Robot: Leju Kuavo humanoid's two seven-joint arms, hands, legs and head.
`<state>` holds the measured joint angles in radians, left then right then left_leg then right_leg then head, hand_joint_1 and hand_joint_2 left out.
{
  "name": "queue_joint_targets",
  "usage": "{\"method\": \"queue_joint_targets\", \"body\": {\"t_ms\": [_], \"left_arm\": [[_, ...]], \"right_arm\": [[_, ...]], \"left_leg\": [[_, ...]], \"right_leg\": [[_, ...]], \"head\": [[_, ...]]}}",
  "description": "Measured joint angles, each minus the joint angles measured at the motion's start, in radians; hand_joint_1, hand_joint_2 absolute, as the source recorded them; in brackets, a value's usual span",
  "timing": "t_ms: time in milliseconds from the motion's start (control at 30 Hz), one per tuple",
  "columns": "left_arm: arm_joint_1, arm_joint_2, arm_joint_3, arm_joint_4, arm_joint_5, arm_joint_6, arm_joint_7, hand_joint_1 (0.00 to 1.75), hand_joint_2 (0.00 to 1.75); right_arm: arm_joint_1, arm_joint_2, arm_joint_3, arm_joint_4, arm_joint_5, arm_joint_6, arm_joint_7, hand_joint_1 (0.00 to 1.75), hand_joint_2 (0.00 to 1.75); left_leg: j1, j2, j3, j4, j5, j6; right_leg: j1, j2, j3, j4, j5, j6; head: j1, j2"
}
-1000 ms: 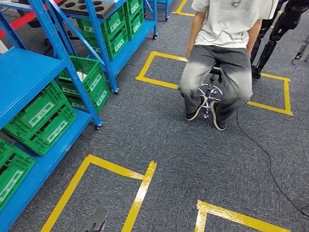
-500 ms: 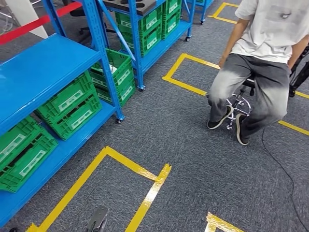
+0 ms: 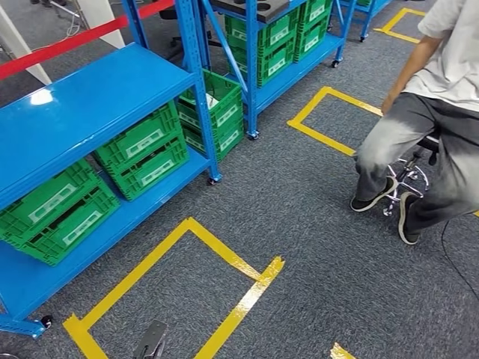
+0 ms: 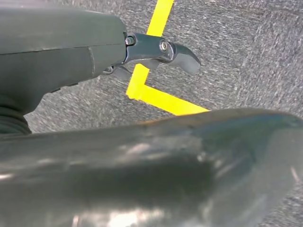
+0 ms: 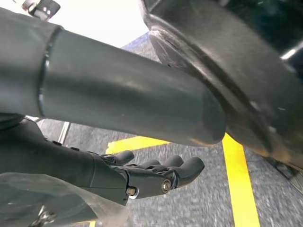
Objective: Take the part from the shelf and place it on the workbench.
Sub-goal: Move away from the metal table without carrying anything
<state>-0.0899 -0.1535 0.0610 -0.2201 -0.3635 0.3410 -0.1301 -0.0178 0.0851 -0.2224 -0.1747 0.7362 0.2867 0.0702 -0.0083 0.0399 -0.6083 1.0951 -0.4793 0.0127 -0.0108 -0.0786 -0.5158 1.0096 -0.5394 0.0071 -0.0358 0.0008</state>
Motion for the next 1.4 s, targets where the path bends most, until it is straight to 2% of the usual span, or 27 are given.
{"method": "queue_joint_targets", "body": {"t_ms": [67,133,200,267,333,367,400,433,500,567,633,667,733,767,800,867,900,933,1000,1067,1100,1133,1167,1233,1300,1367,1400], "left_arm": [[-0.004,0.000,0.000,0.000,0.000,0.000,0.000,0.00,0.00],[-0.001,0.001,0.000,0.000,0.000,-0.001,-0.001,0.00,0.00],[0.002,0.002,0.000,0.000,0.000,-0.001,-0.001,0.00,0.00],[-0.002,0.002,0.001,0.000,0.000,-0.003,-0.002,0.00,0.00],[-0.006,0.000,0.001,0.000,0.000,-0.004,-0.002,0.00,0.00],[-0.005,-0.001,0.001,0.000,0.000,-0.005,-0.002,0.00,0.00],[-0.005,-0.001,0.001,0.001,0.000,-0.006,-0.002,0.00,0.00],[-0.004,-0.001,0.001,0.001,0.000,-0.008,-0.002,0.00,0.00],[-0.004,-0.002,0.002,0.001,0.001,-0.010,-0.002,0.00,0.00],[-0.004,-0.002,0.002,0.001,0.002,-0.011,-0.003,0.00,0.00],[-0.002,-0.001,0.003,0.002,0.002,-0.011,-0.005,0.00,0.00],[0.001,0.000,0.003,0.002,0.002,-0.011,-0.006,0.00,0.00],[0.001,0.000,0.003,0.003,0.004,-0.011,-0.009,0.00,0.00],[-0.001,0.000,0.003,0.003,0.005,-0.011,-0.011,0.00,0.00],[-0.003,0.000,0.003,0.003,0.005,-0.012,-0.014,0.00,0.00],[-0.002,0.000,0.003,0.003,0.007,-0.013,-0.017,0.00,0.00],[0.000,0.000,0.003,0.003,0.008,-0.014,-0.017,0.00,0.00],[0.001,0.001,0.003,0.003,0.008,-0.014,-0.017,0.00,0.00],[0.001,0.002,0.004,0.003,0.008,-0.014,-0.017,0.00,0.00],[-0.004,0.002,0.004,0.003,0.008,-0.013,-0.017,0.00,0.00],[-0.006,0.003,0.004,0.003,0.008,-0.013,-0.017,0.00,0.00],[-0.005,0.003,0.004,0.003,0.008,-0.012,-0.017,0.00,0.00],[-0.002,0.003,0.004,0.003,0.008,-0.011,-0.017,0.00,0.00],[0.002,0.004,0.007,0.003,0.009,-0.008,-0.017,0.00,0.00],[-0.001,0.002,0.010,0.003,0.014,-0.006,-0.018,0.00,0.00],[-0.002,-0.001,0.013,0.003,0.019,-0.006,-0.018,0.00,0.00],[-0.001,-0.002,0.015,0.003,0.021,-0.006,-0.018,0.00,0.00]], "right_arm": [[-0.002,0.000,0.000,0.000,0.000,0.001,0.000,0.00,0.00],[-0.006,0.000,0.000,0.000,0.000,0.003,0.000,0.00,0.00],[-0.010,0.000,0.000,0.000,0.000,0.004,0.000,0.00,0.00],[-0.010,0.000,0.000,0.000,0.000,0.005,-0.001,0.00,0.00],[-0.008,0.000,0.000,0.000,0.000,0.005,-0.001,0.00,0.00],[-0.007,-0.001,0.000,0.000,0.000,0.006,-0.002,0.00,0.00],[-0.007,-0.002,0.000,0.000,0.001,0.006,-0.002,0.00,0.00],[-0.007,-0.002,0.000,0.000,0.001,0.006,-0.002,0.00,0.00],[-0.005,-0.003,0.001,0.000,0.002,0.008,-0.002,0.00,0.00],[-0.002,-0.003,0.002,0.001,0.003,0.011,-0.002,0.00,0.00],[-0.003,-0.003,0.003,0.002,0.003,0.014,-0.002,0.00,0.00],[-0.004,-0.004,0.003,0.002,0.003,0.016,-0.002,0.00,0.00],[-0.002,-0.004,0.003,0.002,0.004,0.017,-0.005,0.00,0.00],[-0.001,-0.004,0.003,0.002,0.004,0.018,-0.006,0.00,0.00],[0.000,-0.004,0.003,0.002,0.004,0.018,-0.007,0.00,0.00],[0.002,-0.004,0.003,0.002,0.004,0.019,-0.008,0.00,0.00],[0.001,-0.004,0.003,0.002,0.004,0.019,-0.008,0.00,0.00],[0.001,-0.004,0.004,0.002,0.004,0.020,-0.008,0.00,0.00],[-0.001,-0.004,0.004,0.002,0.004,0.021,-0.009,0.00,0.00],[-0.001,-0.004,0.004,0.002,0.004,0.021,-0.010,0.00,0.00],[-0.001,-0.004,0.004,0.002,0.004,0.021,-0.010,0.00,0.00],[-0.004,-0.004,0.004,0.002,0.004,0.021,-0.010,0.00,0.00],[-0.006,-0.004,0.004,0.002,0.004,0.020,-0.010,0.00,0.00],[-0.010,-0.004,0.004,0.001,0.005,0.009,-0.010,0.00,0.00],[-0.010,-0.005,0.004,0.001,0.007,-0.019,-0.010,0.00,0.00],[-0.009,-0.005,0.004,0.002,0.009,-0.053,-0.010,0.00,0.00],[-0.007,-0.005,0.004,0.002,0.010,-0.066,-0.010,0.00,0.00]], "left_leg": [[-0.009,0.022,0.024,-0.053,0.002,0.009],[-0.008,0.005,0.024,-0.064,0.001,0.016],[-0.001,-0.014,0.030,-0.076,0.006,0.023],[0.004,-0.033,0.033,-0.082,0.009,0.029],[0.004,-0.056,0.032,-0.081,0.010,0.031],[0.005,-0.067,0.033,-0.080,0.010,0.031],[0.006,-0.080,0.033,-0.079,0.009,0.031],[0.007,-0.093,0.034,-0.077,0.008,0.029],[0.010,-0.118,0.031,-0.068,0.003,0.020],[0.010,-0.139,0.022,-0.060,0.002,0.009],[0.012,-0.157,0.014,-0.059,0.006,-0.001],[0.012,-0.150,0.011,-0.055,0.004,-0.007],[0.011,-0.107,-0.013,-0.003,-0.028,-0.016],[0.010,-0.079,-0.036,0.050,-0.057,-0.020],[0.011,-0.063,-0.066,0.115,-0.087,-0.022],[0.012,-0.054,-0.109,0.208,-0.115,-0.023],[0.012,-0.052,-0.108,0.207,-0.102,-0.021],[0.011,-0.049,-0.089,0.170,-0.074,-0.016],[0.003,-0.020,-0.028,0.049,-0.013,0.000],[-0.008,0.013,0.012,-0.034,0.002,0.013],[-0.012,0.018,0.017,-0.046,-0.003,0.016],[-0.012,0.010,0.018,-0.055,-0.005,0.018],[-0.009,0.001,0.021,-0.061,-0.002,0.021],[-0.002,-0.019,0.030,-0.077,0.005,0.029],[0.003,-0.033,0.034,-0.083,0.008,0.034],[0.004,-0.046,0.034,-0.082,0.007,0.035],[0.005,-0.052,0.035,-0.081,0.006,0.035]], "right_leg": [[0.005,-0.020,0.002,0.000,-0.005,0.009],[0.006,-0.036,0.004,-0.001,-0.009,0.019],[0.003,-0.004,-0.004,0.019,-0.028,0.029],[-0.001,0.049,-0.048,0.109,-0.076,0.038],[-0.002,0.069,-0.110,0.221,-0.115,0.043],[-0.002,0.072,-0.128,0.246,-0.111,0.045],[-0.003,0.075,-0.129,0.234,-0.088,0.046],[-0.006,0.081,-0.115,0.190,-0.051,0.048],[-0.013,0.119,-0.069,0.079,0.007,0.052],[-0.017,0.150,-0.040,0.026,0.012,0.046],[-0.016,0.141,-0.033,0.019,0.009,0.032],[-0.016,0.131,-0.031,0.018,0.011,0.026],[-0.015,0.107,-0.028,0.015,0.012,0.012],[-0.013,0.093,-0.027,0.015,0.011,0.006],[-0.011,0.078,-0.026,0.015,0.009,0.002],[-0.008,0.050,-0.024,0.015,0.005,-0.003],[-0.006,0.038,-0.022,0.015,0.003,-0.004],[-0.004,0.027,-0.019,0.015,0.000,-0.004],[0.000,0.006,-0.011,0.014,-0.006,-0.002],[0.005,-0.014,-0.006,0.014,-0.012,0.005],[0.007,-0.023,-0.005,0.014,-0.014,0.008],[0.008,-0.034,-0.003,0.012,-0.015,0.013],[0.007,-0.037,-0.001,0.010,-0.018,0.017],[0.004,0.000,-0.011,0.039,-0.043,0.027],[0.000,0.058,-0.066,0.147,-0.093,0.034],[-0.001,0.075,-0.133,0.257,-0.121,0.040],[-0.002,0.076,-0.148,0.269,-0.108,0.042]], "head": [[0.001,0.000],[0.002,0.000],[0.005,0.000],[0.010,0.000],[0.013,0.000],[0.013,0.000],[0.013,0.000],[0.013,0.000],[0.014,0.000],[0.015,0.000],[0.014,0.000],[0.013,0.000],[0.006,0.000],[0.002,0.000],[-0.001,0.000],[-0.001,0.000],[-0.002,0.000],[-0.002,0.000],[-0.001,0.000],[-0.001,0.000],[0.000,0.000],[0.000,0.000],[0.000,0.000],[0.003,0.000],[0.009,0.000],[0.011,0.000],[0.011,0.000]]}}
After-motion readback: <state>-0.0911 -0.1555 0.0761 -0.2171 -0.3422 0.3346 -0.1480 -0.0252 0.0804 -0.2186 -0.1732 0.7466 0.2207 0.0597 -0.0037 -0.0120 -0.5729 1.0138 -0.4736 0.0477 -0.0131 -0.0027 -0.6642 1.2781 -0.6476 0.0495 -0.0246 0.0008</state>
